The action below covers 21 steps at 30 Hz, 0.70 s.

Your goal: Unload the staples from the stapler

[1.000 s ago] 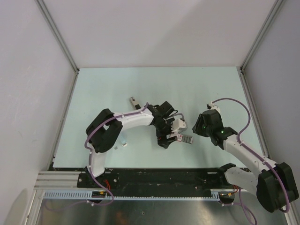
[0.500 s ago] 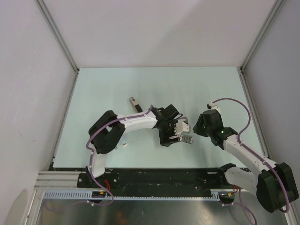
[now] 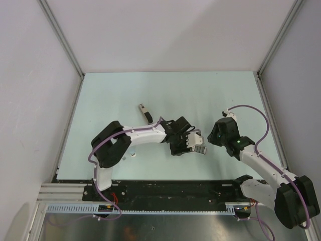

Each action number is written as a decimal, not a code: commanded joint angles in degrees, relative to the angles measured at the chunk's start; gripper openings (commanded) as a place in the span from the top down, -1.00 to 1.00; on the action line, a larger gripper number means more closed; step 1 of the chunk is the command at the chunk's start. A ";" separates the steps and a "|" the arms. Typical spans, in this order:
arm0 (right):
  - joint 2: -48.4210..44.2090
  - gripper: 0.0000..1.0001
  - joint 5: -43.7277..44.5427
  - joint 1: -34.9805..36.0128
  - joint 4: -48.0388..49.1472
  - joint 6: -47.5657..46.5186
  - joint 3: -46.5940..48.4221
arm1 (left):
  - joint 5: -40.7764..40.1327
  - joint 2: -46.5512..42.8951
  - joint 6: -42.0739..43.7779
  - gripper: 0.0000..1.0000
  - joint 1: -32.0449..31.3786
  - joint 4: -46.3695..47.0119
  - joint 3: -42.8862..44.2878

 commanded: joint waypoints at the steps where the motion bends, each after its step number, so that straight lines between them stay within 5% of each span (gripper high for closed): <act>1: -1.58 0.51 1.17 -0.15 1.05 0.16 -0.39 | -4.21 0.96 1.06 -0.07 -0.46 -3.24 -7.36; 21: -2.19 0.65 1.46 -0.02 0.35 0.45 -0.39 | -11.20 0.11 4.62 0.20 3.32 -3.07 -13.28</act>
